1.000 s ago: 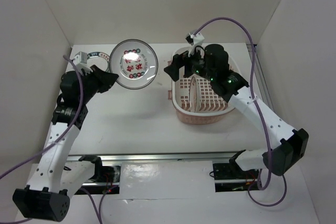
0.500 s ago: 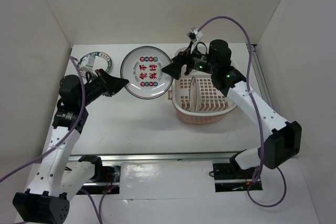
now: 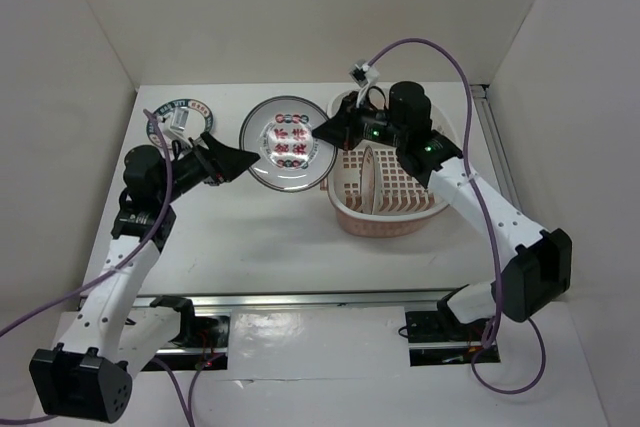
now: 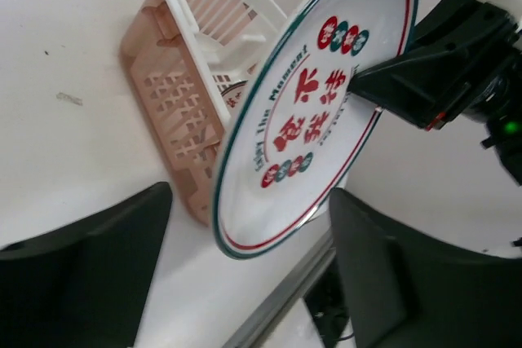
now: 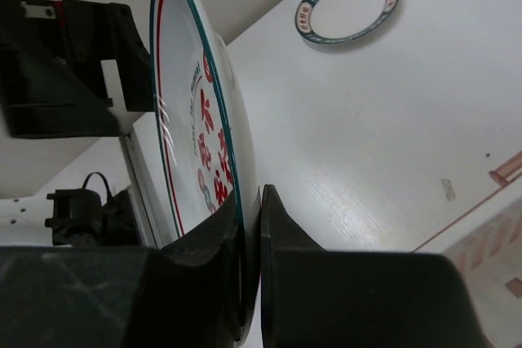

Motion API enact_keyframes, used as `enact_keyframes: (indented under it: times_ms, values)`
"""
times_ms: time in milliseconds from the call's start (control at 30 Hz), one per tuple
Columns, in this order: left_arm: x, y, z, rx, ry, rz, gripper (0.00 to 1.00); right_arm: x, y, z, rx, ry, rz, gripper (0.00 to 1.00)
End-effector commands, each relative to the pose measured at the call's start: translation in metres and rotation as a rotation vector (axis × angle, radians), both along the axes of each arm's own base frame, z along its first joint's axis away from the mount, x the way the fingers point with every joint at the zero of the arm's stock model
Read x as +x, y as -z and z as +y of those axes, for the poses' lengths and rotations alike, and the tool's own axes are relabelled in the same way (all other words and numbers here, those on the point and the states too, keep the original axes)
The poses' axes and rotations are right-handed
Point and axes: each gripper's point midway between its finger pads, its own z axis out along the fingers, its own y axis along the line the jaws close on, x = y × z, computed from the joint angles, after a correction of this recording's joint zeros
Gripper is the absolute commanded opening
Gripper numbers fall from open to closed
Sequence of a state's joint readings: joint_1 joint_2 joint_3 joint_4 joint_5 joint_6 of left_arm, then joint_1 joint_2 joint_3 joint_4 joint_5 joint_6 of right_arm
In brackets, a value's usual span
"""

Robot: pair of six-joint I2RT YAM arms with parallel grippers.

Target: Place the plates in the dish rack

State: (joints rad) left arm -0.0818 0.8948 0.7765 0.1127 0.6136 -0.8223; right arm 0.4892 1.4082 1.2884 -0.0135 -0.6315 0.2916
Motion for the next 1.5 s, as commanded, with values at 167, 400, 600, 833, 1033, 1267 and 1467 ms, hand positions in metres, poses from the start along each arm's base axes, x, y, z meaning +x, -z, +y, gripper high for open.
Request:
enact_keyframes:
  times_ms: [167,400,600,833,1033,1267,1467]
  values:
    - [-0.010,-0.024,0.018,0.076,-0.126,-0.022,1.00,0.011,-0.094,-0.105,-0.003,0.659,-0.112,0.00]
    - [-0.028,0.005,0.035,0.196,-0.182,0.082,1.00,-0.013,-0.092,-0.209,-0.222,1.134,-0.103,0.00]
    - [-0.045,0.007,0.024,0.180,-0.097,0.096,1.00,-0.036,-0.064,-0.254,-0.428,1.352,-0.102,0.00]
    - [-0.043,0.015,0.032,0.241,-0.125,0.125,1.00,-0.028,-0.007,-0.251,-0.590,1.385,-0.039,0.00]
    - [-0.045,0.036,0.033,0.273,-0.113,0.159,1.00,-0.014,0.032,-0.235,-0.633,1.330,0.007,0.00]
    - [-0.043,0.040,0.035,0.300,-0.113,0.161,1.00,-0.008,0.070,-0.227,-0.680,1.290,0.047,0.00]
    - [-0.041,0.041,0.038,0.306,-0.131,0.163,1.00,-0.010,0.092,-0.222,-0.677,1.262,0.091,0.00]
